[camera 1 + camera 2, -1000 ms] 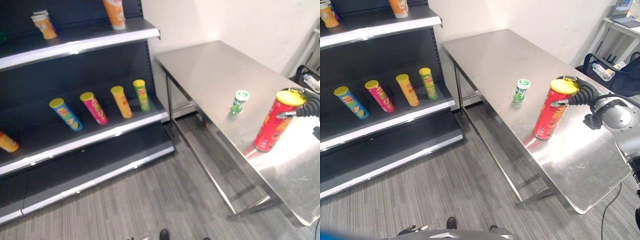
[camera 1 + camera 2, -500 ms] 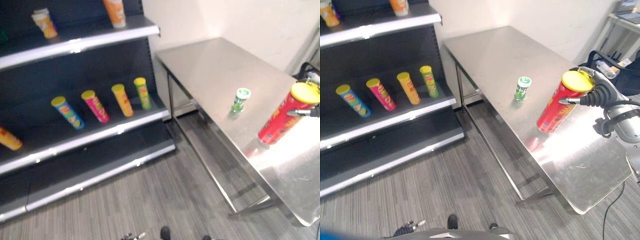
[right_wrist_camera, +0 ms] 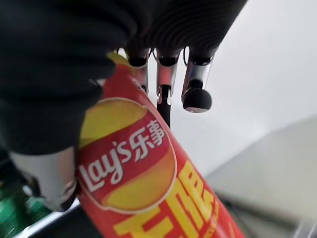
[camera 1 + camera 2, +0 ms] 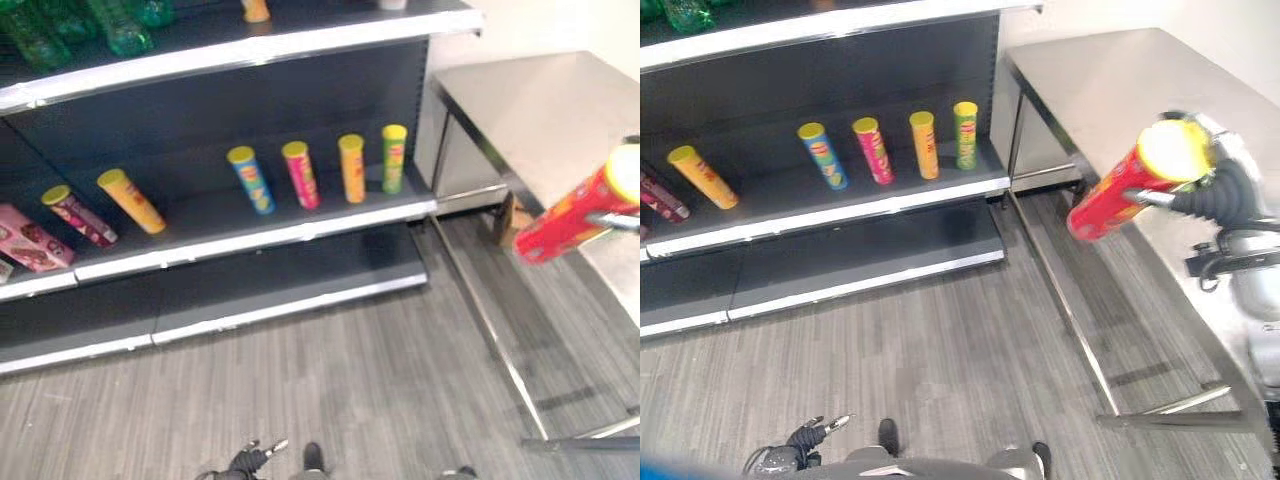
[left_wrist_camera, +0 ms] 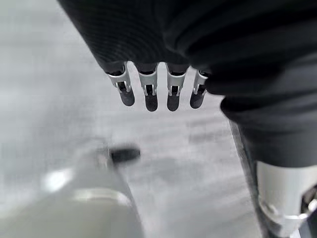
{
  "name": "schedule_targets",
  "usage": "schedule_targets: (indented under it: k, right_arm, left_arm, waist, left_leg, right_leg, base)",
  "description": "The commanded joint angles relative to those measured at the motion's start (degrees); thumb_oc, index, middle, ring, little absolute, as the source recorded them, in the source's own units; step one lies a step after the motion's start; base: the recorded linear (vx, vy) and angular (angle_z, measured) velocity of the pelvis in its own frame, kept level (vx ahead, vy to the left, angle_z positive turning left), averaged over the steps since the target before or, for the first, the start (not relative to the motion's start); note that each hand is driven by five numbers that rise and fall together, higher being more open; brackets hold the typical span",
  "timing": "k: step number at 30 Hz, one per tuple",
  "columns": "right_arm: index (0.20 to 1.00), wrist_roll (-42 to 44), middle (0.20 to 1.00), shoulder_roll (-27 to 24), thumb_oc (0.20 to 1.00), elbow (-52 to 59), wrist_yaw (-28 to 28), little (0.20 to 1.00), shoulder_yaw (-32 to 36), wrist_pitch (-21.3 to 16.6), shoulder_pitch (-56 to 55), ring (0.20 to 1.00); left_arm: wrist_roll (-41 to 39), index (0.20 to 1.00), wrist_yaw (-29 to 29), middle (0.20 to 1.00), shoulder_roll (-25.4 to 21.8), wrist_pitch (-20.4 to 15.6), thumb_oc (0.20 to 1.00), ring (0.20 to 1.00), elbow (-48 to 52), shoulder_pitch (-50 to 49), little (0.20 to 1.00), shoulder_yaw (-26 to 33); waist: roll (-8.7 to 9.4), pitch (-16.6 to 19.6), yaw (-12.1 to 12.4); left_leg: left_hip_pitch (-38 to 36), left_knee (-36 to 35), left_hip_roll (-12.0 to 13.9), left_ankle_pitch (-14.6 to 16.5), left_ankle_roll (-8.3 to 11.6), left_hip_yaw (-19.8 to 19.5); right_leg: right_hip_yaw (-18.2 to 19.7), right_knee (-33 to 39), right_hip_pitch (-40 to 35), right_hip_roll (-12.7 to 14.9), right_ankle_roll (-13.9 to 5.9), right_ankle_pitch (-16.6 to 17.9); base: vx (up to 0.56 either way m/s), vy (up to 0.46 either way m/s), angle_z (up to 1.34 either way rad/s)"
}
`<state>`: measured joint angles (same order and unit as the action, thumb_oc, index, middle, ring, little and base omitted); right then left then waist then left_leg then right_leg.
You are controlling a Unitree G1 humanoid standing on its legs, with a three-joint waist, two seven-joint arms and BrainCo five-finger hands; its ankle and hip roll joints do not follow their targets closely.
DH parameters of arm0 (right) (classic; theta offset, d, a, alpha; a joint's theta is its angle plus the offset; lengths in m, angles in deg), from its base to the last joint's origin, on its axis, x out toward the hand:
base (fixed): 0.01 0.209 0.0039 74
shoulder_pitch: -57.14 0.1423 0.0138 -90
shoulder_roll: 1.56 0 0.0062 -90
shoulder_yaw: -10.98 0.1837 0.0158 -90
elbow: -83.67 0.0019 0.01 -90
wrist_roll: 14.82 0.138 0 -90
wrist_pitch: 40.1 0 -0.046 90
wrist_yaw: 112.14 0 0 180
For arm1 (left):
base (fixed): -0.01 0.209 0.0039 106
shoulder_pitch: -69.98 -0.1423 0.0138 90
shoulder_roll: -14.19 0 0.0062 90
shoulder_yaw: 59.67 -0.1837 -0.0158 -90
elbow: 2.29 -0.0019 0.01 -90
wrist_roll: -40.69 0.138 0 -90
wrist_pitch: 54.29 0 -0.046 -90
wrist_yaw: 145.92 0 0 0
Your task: Put the goods on the table back onto the shelves and tidy them up.
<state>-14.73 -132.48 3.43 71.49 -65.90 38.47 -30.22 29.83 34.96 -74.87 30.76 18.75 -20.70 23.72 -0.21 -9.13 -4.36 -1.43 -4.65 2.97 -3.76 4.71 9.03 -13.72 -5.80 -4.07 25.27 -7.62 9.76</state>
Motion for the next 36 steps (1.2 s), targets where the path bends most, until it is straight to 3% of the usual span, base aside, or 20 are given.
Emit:
schedule_targets:
  k: [1,2,3,5,7,10,12,15,17,18,21,22,25,26,27,28,30,32,34,36]
  right_arm:
    - [0.200,-0.63,0.200,-3.16,0.200,0.58,1.74,0.200,-2.88,-1.98,9.74,0.200]
    - [0.200,-0.93,0.200,-3.23,0.200,1.27,1.10,0.200,-3.33,-1.80,9.73,0.200]
    - [0.200,-0.96,0.200,-3.37,0.200,2.33,0.57,0.200,-4.48,-1.93,10.31,0.200]
    - [0.200,-0.51,0.200,-3.53,0.200,2.89,0.38,0.200,-5.62,-1.94,11.74,0.200]
    - [0.200,0.44,0.200,-3.59,0.200,3.66,0.08,0.200,-7.44,-2.25,13.67,0.200]
    - [0.200,0.51,0.200,-4.48,0.200,3.80,-0.80,0.200,-10.52,-2.39,15.37,0.200]
    - [0.200,-0.59,0.200,-5.88,0.200,4.18,-1.71,0.200,-12.98,-2.16,16.16,0.200]
    - [0.200,-1.91,0.200,-6.19,0.200,4.43,-2.91,0.200,-16.09,-2.18,16.94,0.200]
    - [0.200,-2.78,0.200,-6.48,0.200,4.70,-3.25,0.200,-17.81,-2.17,17.41,0.200]
    - [0.200,-3.53,0.200,-6.69,0.200,5.08,-3.93,0.200,-20.40,-1.83,18.76,0.200]
    - [0.200,-4.77,0.200,-6.39,0.200,4.69,-4.45,0.200,-23.67,-0.94,20.54,0.200]
    - [0.200,-5.37,0.200,-6.44,0.200,4.73,-4.62,0.200,-24.73,-0.81,21.22,0.200]
    - [0.200,-6.55,0.200,-5.98,0.200,4.41,-5.39,0.200,-28.03,-0.33,22.83,0.200]
    - [0.200,-6.56,0.200,-5.96,0.200,4.34,-5.37,0.200,-28.24,-0.33,22.99,0.200]
    - [0.200,-6.81,0.200,-5.85,0.200,4.11,-5.42,0.200,-29.21,-0.46,23.44,0.200]
    - [0.200,-6.42,0.200,-4.68,0.200,3.18,-5.17,0.200,-31.87,-0.98,25.23,0.200]
    - [0.200,-6.45,0.200,-3.93,0.200,2.12,-4.30,0.200,-32.60,-1.09,25.92,0.200]
    - [0.200,-6.80,0.200,-3.83,0.200,2.65,-4.57,0.200,-33.04,-1.53,26.24,0.200]
    - [0.200,-7.27,0.200,-3.17,0.200,2.21,-4.42,0.200,-33.04,-0.95,26.02,0.200]
    - [0.200,-9.05,0.200,-0.19,0.200,0.77,-4.36,0.200,-34.62,-0.12,27.54,0.200]
  left_arm:
    - [4.02,1.000,0.26,1.000,-4.76,-0.82,1.000,1.000,2.02,-0.99,1.000,0.34]
    - [4.16,1.000,0.04,1.000,-4.91,-0.73,1.000,1.000,2.07,-0.98,1.000,0.28]
    - [3.36,1.000,-0.37,1.000,-4.79,-0.76,1.000,1.000,2.56,-0.48,1.000,-0.06]
    - [2.80,1.000,-0.68,1.000,-4.21,-0.82,1.000,1.000,2.75,0.42,1.000,-0.82]
    - [2.45,1.000,-1.15,1.000,-2.93,-0.55,1.000,1.000,2.33,1.50,1.000,-1.96]
    - [3.05,1.000,-1.72,1.000,-0.86,-0.55,1.000,1.000,1.81,2.61,1.000,-2.91]
    - [3.65,1.000,-1.73,1.000,-0.03,-0.53,1.000,1.000,1.96,2.78,1.000,-3.60]
    - [3.40,1.000,-1.49,1.000,0.62,-0.38,1.000,1.000,1.97,2.62,1.000,-3.59]
    - [2.85,1.000,-1.43,1.000,0.81,-0.26,1.000,1.000,2.52,2.40,1.000,-3.25]
    - [1.36,1.000,-1.44,1.000,1.35,-0.17,1.000,1.000,3.58,1.96,1.000,-3.21]
    - [-0.62,1.000,-0.35,1.000,1.52,0.00,1.000,1.000,3.91,1.98,1.000,-2.78]
    - [-1.09,1.000,-0.14,1.000,1.43,0.15,1.000,1.000,3.77,1.92,1.000,-2.52]
    - [-0.63,1.000,-0.03,1.000,1.30,0.45,1.000,1.000,2.81,1.50,1.000,-2.14]
    - [-0.62,1.000,-0.03,1.000,1.34,0.43,1.000,1.000,2.78,1.46,1.000,-2.08]
    - [-0.12,1.000,0.04,1.000,1.28,0.36,1.000,1.000,2.23,1.38,1.000,-2.12]
    - [-0.08,1.000,0.78,1.000,0.77,-0.13,1.000,1.000,1.77,1.40,1.000,-2.22]
    - [0.43,1.000,1.53,1.000,0.32,-0.21,1.000,1.000,1.42,1.40,1.000,-2.55]
    - [1.49,1.000,1.57,1.000,0.19,-0.41,1.000,1.000,0.61,0.58,1.000,-2.43]
    - [2.24,1.000,1.64,1.000,0.13,-0.29,1.000,1.000,0.51,0.54,1.000,-2.50]
    - [3.05,1.000,1.63,1.000,-0.75,-0.64,1.000,1.000,0.75,-0.22,1.000,-2.03]
  waist:
    - [1.26,2.36,2.43]
    - [1.14,2.13,2.10]
    - [0.69,1.79,1.53]
    - [0.70,1.50,0.95]
    - [1.39,0.42,0.05]
    - [2.29,-0.86,-1.72]
    - [2.74,-0.99,-2.08]
    - [2.49,-0.41,-1.72]
    - [2.59,-0.65,-1.72]
    - [3.00,-1.75,-1.03]
    - [4.02,-3.73,0.52]
    - [4.14,-3.85,0.82]
    - [3.89,-3.22,1.67]
    - [3.89,-3.30,1.78]
    - [4.00,-3.00,2.02]
    - [3.01,-2.62,2.78]
    - [1.70,-2.21,3.18]
    - [-0.16,-0.65,2.91]
    - [-0.67,-0.24,3.02]
    - [-1.10,0.04,3.51]
  left_leg:
    - [1.05,-0.35,4.57,3.05,1.52,0.29]
    - [0.82,-0.35,3.85,3.43,1.05,-0.29]
    - [0.40,-0.35,2.86,3.66,0.64,-0.88]
    - [0.46,-0.35,1.48,3.75,0.43,-1.87]
    - [-0.48,-0.35,-1.38,4.40,-0.36,-3.26]
    - [-3.02,-0.35,-4.99,6.14,-1.22,-6.72]
    - [-4.38,-0.35,-6.66,6.96,-2.02,-8.62]
    - [-6.28,0.29,-6.99,8.60,-2.86,-9.06]
    - [-5.32,5.60,-7.57,11.17,-2.72,-9.22]
    - [-1.86,16.41,-9.13,13.26,-0.09,-9.01]
    - [5.48,31.87,-8.84,8.83,5.44,-8.55]
    - [7.45,33.68,-7.33,7.78,6.29,-8.13]
    - [7.35,27.08,-1.29,9.67,4.24,-7.16]
    - [6.89,26.70,-1.24,9.71,4.27,-6.99]
    - [6.09,22.59,0.91,9.38,3.79,-7.26]
    - [6.36,11.13,6.47,3.12,3.28,-10.78]
    - [6.41,4.20,9.15,-1.42,4.31,-14.36]
    - [4.60,0.17,10.06,-1.73,5.87,-13.42]
    - [4.27,0.18,8.99,-1.43,6.19,-12.77]
    - [2.88,0.11,5.69,0.45,5.11,-9.76]
  right_leg:
    - [4.36,-5.55,5.21,-3.69,-3.46,-3.91]
    - [6.26,-7.10,6.28,-6.20,-2.87,-5.32]
    - [7.96,-6.75,7.11,-11.04,-1.94,-9.75]
    - [8.58,-3.49,7.55,-15.13,-0.90,-11.26]
    - [10.45,1.82,10.63,-21.06,-0.03,-9.50]
    - [10.04,7.16,13.51,-24.69,-0.09,-5.06]
    - [9.14,8.35,12.39,-24.36,0.16,-3.82]
    - [7.61,8.24,10.56,-23.97,0.93,-4.21]
    - [6.91,7.65,9.83,-23.37,1.21,-4.93]
    - [6.10,6.85,7.90,-22.10,1.72,-5.91]
    - [4.96,6.74,4.96,-20.26,2.97,-7.11]
    - [4.51,7.23,4.07,-20.26,3.15,-7.62]
    - [5.36,9.08,1.69,-20.30,2.85,-9.06]
    - [5.52,9.14,1.47,-20.34,2.86,-9.12]
    - [5.94,9.27,1.11,-19.70,2.53,-9.60]
    - [7.66,9.18,1.33,-19.43,1.76,-11.59]
    - [9.41,9.39,0.90,-19.39,1.09,-13.07]
    - [9.83,9.71,-0.53,-18.85,-0.17,-13.81]
    - [9.97,9.77,-0.47,-17.74,-0.85,-13.19]
    - [10.99,9.27,0.19,-13.94,-2.67,-11.43]
  base:
    - [0.10,0.354,-0.27]
    - [0.17,0.365,0.19]
    - [0.17,0.310,0.58]
    - [0.16,0.214,0.93]
    - [0.18,0.168,0.73]
    - [0.24,0.111,0.58]
    - [0.26,0.023,0.96]
    - [0.20,-0.043,0.68]
    - [0.17,-0.042,0.43]
    - [0.16,-0.017,0.54]
    - [0.10,-0.019,0.20]
    - [0.11,-0.033,0.20]
    - [0.20,0.019,0.18]
    - [0.19,0.072,-0.10]
    - [0.30,0.207,-0.30]
    - [0.35,0.298,-0.38]
    - [0.31,0.308,-0.41]
    - [0.30,0.284,-0.60]
    - [0.19,0.282,-0.48]
    - [0.21,0.407,-0.29]
